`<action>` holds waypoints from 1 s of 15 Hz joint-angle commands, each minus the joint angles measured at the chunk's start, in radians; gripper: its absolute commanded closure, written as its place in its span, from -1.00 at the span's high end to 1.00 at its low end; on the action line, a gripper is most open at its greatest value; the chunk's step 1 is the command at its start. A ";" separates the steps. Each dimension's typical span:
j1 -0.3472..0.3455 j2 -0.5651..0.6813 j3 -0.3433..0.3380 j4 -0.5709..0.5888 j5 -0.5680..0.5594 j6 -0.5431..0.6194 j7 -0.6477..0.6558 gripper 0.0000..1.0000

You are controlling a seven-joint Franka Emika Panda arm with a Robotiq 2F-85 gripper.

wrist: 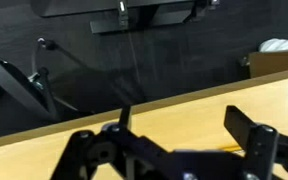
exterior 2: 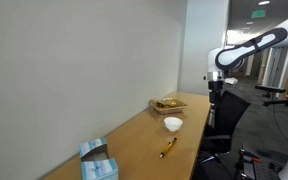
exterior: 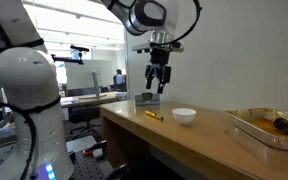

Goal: Put the pen in the bowl

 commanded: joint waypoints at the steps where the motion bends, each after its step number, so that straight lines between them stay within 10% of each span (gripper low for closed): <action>1: -0.015 0.001 0.014 0.002 0.005 -0.002 -0.004 1.00; 15: 0.050 0.044 0.129 0.009 -0.043 0.152 0.022 1.00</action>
